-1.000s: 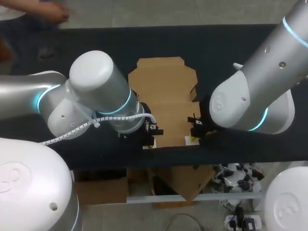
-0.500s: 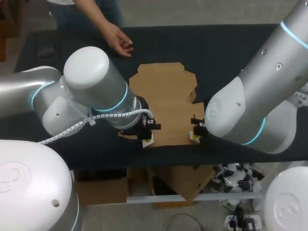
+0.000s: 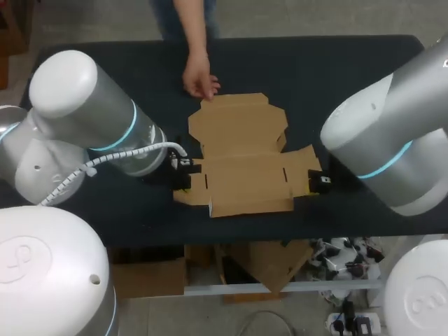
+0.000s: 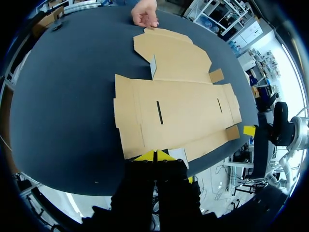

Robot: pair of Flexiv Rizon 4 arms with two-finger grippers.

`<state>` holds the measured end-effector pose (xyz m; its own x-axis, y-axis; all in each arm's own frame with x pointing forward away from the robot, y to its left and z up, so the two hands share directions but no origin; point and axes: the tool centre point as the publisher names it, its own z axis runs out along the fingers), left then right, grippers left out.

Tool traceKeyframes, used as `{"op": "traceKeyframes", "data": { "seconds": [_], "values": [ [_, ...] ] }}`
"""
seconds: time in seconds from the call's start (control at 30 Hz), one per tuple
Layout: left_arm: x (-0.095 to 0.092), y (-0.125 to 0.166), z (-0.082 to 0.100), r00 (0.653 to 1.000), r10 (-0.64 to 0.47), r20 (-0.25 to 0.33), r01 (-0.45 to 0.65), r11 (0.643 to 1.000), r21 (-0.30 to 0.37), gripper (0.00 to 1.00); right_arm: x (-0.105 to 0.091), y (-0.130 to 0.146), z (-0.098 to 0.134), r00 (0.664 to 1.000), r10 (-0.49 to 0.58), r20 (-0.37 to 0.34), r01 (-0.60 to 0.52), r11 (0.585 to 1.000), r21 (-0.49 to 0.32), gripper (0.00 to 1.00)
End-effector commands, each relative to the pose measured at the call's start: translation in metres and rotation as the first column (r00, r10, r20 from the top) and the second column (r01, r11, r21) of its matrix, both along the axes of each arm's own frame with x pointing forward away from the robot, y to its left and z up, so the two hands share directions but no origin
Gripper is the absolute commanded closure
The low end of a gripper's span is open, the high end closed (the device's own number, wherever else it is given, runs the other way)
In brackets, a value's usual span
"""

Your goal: Assemble the packaging by folding the flat box into shape, placing the metal phone stand inside, and closing the box properly

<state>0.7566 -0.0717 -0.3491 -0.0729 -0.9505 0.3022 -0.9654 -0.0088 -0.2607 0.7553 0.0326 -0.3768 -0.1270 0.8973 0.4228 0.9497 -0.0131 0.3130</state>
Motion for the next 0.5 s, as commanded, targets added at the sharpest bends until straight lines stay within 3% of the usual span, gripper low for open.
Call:
{"op": "traceKeyframes", "data": {
  "seconds": [0.03, 0.5],
  "values": [
    [-0.011, 0.022, 0.021, 1.0, 0.003, 0.011, -0.003, 1.0, -0.019, 1.0, -0.002, -0.018, 0.007, 0.996, 0.086, 0.008, -0.085, 0.964, 0.252, 1.0],
    [-0.009, 0.043, 0.032, 0.999, 0.034, 0.023, -0.033, 0.999, -0.035, 1.0, 0.0, -0.031, 0.009, 0.996, 0.086, -0.013, -0.08, 0.961, 0.266, 1.0]
  ]
}}
